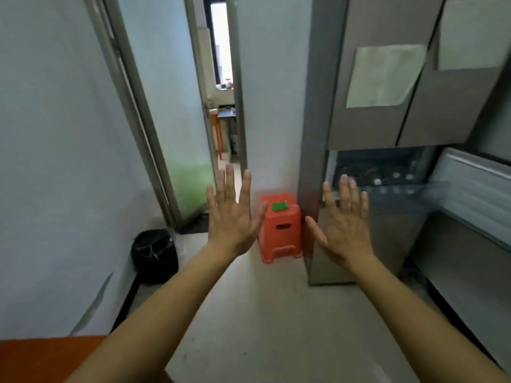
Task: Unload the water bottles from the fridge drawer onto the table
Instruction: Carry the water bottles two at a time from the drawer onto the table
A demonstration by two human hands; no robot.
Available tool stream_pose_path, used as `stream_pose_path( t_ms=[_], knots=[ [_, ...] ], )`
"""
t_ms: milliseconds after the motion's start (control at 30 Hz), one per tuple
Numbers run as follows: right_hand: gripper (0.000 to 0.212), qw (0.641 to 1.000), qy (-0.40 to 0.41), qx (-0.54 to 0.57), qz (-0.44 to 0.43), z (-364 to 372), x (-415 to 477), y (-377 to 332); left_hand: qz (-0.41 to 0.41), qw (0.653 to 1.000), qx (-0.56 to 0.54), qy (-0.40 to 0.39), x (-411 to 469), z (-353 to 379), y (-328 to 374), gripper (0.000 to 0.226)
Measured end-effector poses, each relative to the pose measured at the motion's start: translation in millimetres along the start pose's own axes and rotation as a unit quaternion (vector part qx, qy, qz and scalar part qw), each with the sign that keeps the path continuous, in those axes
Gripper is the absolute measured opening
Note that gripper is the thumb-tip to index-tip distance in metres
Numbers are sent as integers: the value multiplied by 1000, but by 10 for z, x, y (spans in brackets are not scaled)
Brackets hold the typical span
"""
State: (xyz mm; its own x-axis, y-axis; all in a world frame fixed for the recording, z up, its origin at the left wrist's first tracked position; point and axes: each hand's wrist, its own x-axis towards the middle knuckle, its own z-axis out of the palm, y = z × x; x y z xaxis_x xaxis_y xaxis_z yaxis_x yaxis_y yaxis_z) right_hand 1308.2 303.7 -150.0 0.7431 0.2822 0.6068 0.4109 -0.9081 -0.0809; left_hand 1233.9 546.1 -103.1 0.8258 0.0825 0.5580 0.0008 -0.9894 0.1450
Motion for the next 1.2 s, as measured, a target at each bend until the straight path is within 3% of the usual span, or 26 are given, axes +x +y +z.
stream_pose_path(
  t_ms=[133, 300, 700, 900, 1200],
  knots=[
    [90, 996, -34, -50, 67, 38, -178, 1195, 11, 997, -17, -68, 285, 749, 963, 79],
    [91, 987, -80, -59, 129, 215, -152, 2167, 57, 992, 2, -114, 659, 1437, 1570, 80],
    [89, 957, -184, -106, 199, 1411, 890, 3627, 73, 965, -71, -242, 2367, 3427, 2225, 76],
    [88, 949, -178, -104, 239, 1639, 1549, 4355, 104, 942, -102, -301, 3372, 4108, 2606, 74],
    [84, 938, -219, -67, 261, 2266, 2011, 5392, 132, 924, -64, -352, 3964, 5124, 3223, 74]
  ],
)
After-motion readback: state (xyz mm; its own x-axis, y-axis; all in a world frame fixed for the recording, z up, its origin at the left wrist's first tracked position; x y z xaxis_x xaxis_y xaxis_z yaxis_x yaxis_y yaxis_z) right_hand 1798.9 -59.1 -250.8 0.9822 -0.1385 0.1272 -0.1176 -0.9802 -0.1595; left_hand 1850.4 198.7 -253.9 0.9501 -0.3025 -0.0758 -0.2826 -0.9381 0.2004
